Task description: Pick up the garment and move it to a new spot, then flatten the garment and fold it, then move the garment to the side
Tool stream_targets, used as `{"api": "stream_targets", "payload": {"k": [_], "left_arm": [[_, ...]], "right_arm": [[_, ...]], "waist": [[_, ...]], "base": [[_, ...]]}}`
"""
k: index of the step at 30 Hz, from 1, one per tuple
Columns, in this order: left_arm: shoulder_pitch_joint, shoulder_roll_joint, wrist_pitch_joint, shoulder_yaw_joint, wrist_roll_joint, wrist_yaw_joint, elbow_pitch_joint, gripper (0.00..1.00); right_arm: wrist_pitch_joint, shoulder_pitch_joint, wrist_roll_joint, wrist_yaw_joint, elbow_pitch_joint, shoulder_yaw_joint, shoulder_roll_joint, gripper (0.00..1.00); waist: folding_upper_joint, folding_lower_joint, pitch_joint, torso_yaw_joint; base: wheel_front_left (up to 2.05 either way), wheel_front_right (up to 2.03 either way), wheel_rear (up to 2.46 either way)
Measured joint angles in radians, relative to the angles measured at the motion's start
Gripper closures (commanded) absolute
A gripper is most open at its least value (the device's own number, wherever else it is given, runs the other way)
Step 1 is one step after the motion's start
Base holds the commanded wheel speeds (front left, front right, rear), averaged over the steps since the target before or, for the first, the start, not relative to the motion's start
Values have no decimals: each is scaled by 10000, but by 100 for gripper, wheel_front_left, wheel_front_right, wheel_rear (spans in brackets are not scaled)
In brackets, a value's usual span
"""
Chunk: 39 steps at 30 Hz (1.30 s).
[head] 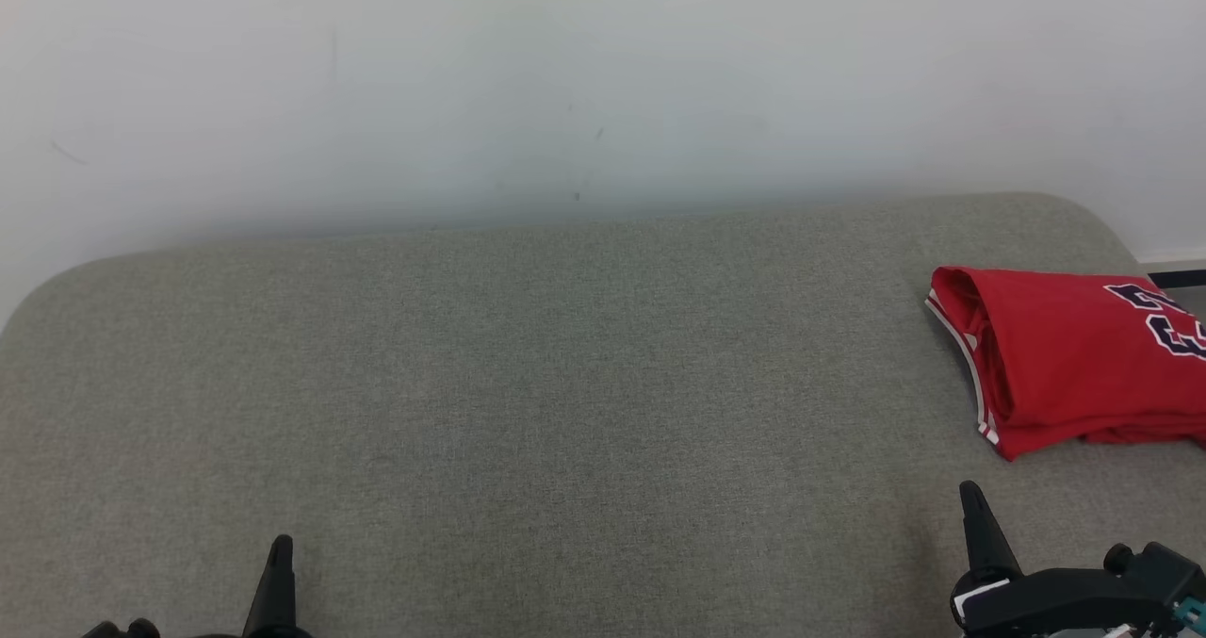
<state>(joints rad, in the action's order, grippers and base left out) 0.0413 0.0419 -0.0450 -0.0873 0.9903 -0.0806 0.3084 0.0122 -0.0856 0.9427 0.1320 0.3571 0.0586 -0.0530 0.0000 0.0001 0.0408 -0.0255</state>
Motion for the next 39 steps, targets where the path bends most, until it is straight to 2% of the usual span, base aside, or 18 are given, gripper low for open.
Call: {"api": "stream_targets", "payload": {"k": [39], "left_arm": [[380, 33, 966, -153, 3747, -307, -376, 100]], "right_arm": [[-752, -140, 4017, 0, -679, 337, 10, 100]], "waist": [[0, 0, -234, 136]], "base": [[0, 0, 0]]}}
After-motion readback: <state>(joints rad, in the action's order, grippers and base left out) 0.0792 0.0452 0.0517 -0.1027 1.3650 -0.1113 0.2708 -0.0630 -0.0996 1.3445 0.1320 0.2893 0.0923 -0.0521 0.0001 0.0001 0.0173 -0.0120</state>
